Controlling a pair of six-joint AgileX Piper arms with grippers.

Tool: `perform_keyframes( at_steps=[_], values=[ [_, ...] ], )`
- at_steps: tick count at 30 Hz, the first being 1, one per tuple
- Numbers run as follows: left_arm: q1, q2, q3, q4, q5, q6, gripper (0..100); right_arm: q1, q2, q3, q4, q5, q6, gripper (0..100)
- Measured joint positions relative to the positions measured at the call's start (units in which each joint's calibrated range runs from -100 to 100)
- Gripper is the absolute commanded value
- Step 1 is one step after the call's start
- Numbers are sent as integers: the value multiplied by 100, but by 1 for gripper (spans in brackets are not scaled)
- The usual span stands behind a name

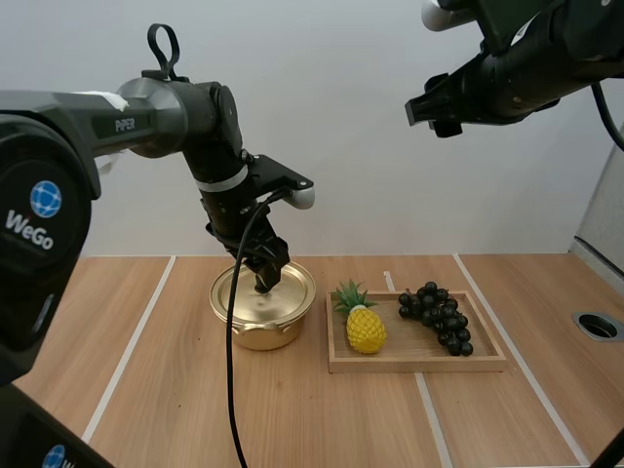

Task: Open the pot, put the grape inside, and close it

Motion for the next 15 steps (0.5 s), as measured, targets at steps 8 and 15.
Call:
perform_keyframes(
  at_steps=[8,15],
  values=[
    [-1,643,-481,66,-80,0,100,0,0,0,0,120,-3,100],
    [-1,1293,-1231,66,-11,0,100,0,0,0,0,135,-22,100]
  ],
)
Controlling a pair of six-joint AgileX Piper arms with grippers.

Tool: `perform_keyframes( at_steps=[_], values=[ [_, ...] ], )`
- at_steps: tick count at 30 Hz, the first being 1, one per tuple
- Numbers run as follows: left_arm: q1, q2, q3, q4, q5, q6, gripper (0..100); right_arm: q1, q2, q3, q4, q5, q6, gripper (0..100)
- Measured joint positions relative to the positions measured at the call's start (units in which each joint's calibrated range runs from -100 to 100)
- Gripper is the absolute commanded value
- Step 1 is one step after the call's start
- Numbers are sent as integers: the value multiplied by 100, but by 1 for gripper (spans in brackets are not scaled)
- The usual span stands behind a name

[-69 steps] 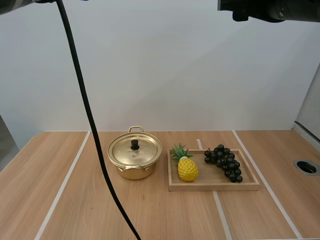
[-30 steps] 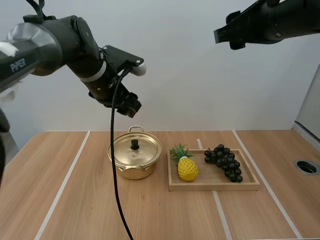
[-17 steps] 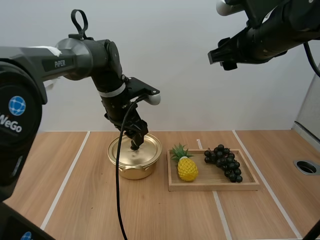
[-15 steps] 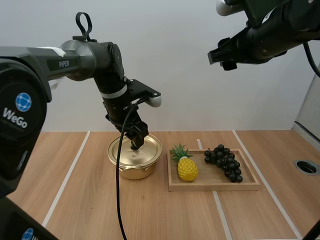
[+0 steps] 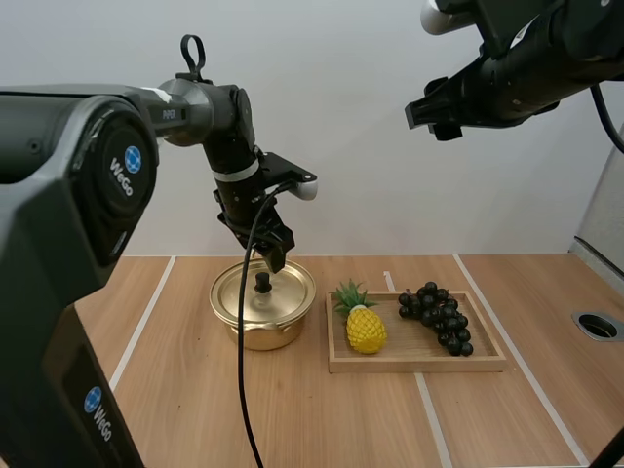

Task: Open the pot, put the grape inside, and close it

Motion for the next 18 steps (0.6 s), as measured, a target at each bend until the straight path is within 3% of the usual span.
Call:
perform_keyframes(
  at_steps=[18],
  values=[
    [0,625,-266,0,135,110,100,0,0,0,69,51,-82,100]
  ],
)
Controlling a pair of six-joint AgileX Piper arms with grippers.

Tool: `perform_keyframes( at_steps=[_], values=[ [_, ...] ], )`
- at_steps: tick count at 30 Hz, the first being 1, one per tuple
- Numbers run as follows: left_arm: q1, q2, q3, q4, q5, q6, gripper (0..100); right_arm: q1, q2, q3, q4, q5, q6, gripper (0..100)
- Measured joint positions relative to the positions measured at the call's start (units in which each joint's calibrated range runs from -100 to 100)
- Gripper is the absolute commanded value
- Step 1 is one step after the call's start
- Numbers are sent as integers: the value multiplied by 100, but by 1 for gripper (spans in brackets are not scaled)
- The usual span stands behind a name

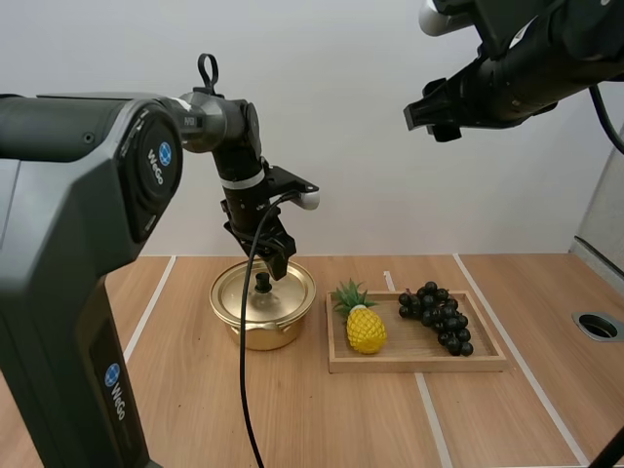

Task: Open the pot, put the grape inside, and close it

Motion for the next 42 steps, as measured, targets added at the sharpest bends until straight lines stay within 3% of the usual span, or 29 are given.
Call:
perform_keyframes(
  at_steps=[22,23,24,26,27,42],
  values=[
    [0,485,0,135,11,0,100,0,0,0,24,32,-46,100],
    [0,485,0,150,11,0,88,0,0,0,24,32,-46,100],
    [0,485,0,161,11,0,68,0,0,0,24,32,-46,100],
    [0,485,0,172,11,0,11,0,0,0,24,32,-46,100],
    [0,485,0,172,35,0,0,0,0,0,24,32,-46,100],
    [-15,-97,-459,187,35,-313,0,0,0,0,61,66,-46,100]
  ],
)
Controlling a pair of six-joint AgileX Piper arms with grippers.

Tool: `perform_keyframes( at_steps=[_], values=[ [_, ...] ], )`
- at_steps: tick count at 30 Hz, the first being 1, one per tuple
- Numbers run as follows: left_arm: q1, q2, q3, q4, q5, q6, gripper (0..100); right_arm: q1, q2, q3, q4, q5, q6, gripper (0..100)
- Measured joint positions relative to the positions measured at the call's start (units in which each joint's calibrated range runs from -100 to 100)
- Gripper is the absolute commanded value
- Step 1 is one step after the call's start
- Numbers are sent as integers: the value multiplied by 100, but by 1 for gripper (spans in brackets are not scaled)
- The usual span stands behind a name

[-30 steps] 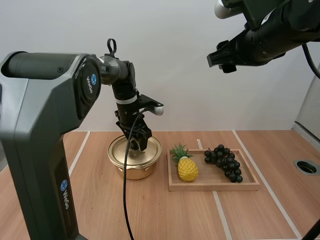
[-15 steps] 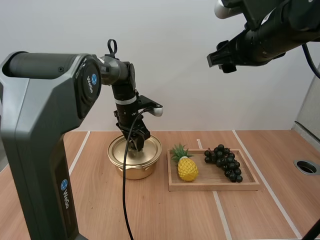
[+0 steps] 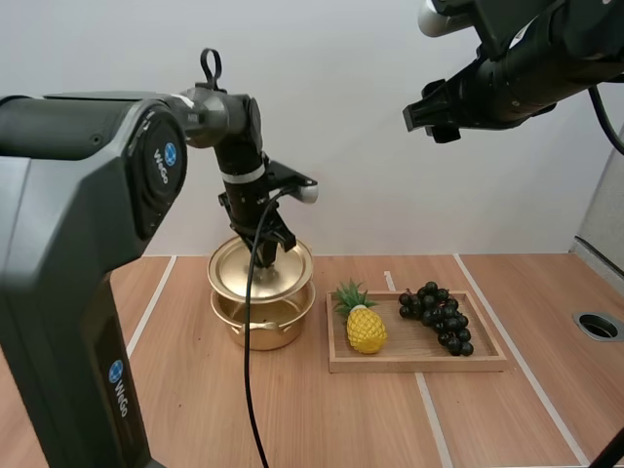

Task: Open the pot, put the grape inside, and close it

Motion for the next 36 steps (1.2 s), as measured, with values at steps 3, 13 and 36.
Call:
perform_keyframes(
  at_steps=[3,13,36],
  values=[
    [0,-557,-368,0,0,-68,0,0,0,0,0,0,0,100],
    [0,-2449,-1408,0,-32,-530,0,0,0,0,-38,73,152,100],
    [0,-5413,-2908,160,-4911,-1478,0,-70,1030,0,-37,1544,317,100]
  ],
)
